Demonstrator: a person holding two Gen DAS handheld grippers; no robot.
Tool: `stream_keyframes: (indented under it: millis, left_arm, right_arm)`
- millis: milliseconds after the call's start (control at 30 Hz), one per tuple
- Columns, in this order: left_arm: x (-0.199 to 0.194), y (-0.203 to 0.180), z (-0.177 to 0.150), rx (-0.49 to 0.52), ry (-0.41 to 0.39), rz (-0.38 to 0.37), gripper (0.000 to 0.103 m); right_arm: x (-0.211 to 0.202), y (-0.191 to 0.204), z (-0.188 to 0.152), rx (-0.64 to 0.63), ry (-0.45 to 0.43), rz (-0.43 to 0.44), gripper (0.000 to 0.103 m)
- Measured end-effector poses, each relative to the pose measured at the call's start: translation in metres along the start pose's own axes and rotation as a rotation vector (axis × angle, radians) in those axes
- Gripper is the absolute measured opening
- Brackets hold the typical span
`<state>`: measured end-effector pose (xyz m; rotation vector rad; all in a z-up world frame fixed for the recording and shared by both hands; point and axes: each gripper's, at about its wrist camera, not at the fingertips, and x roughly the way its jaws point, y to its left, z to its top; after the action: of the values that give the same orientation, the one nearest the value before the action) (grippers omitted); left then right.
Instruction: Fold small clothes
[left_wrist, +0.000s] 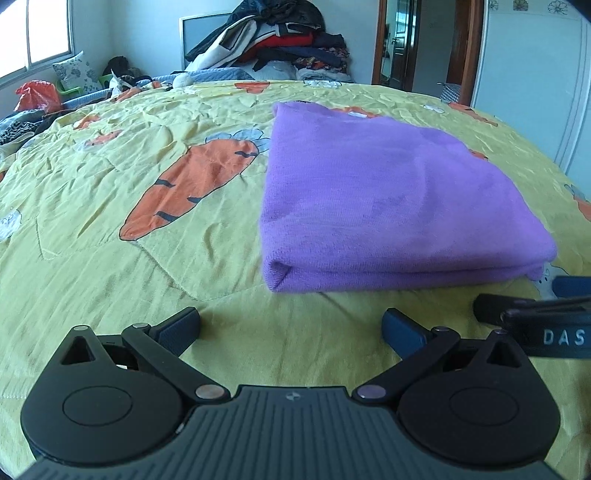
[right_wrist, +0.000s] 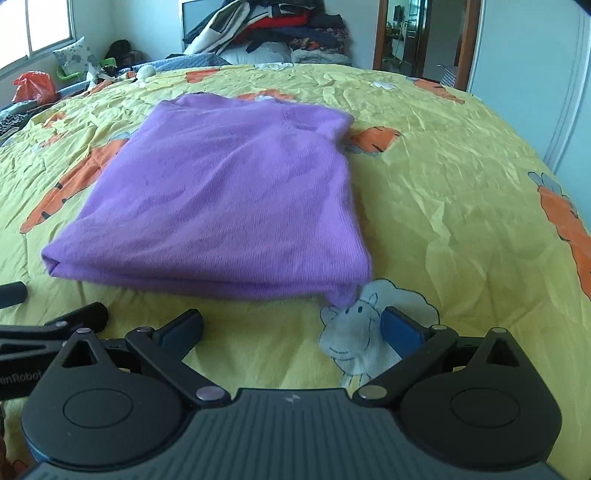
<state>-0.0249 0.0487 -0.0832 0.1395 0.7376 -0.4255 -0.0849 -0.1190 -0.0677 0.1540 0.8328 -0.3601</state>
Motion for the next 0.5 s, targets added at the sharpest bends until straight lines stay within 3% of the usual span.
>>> stream_keyframes:
  millis: [500]
  left_arm:
    - [0.0001, -0.0002, -0.0009, 0.020, -0.004, -0.022, 0.103]
  right_arm:
    - [0.0037, 0.0012, 0.0035, 0.003, -0.002, -0.004, 0.103]
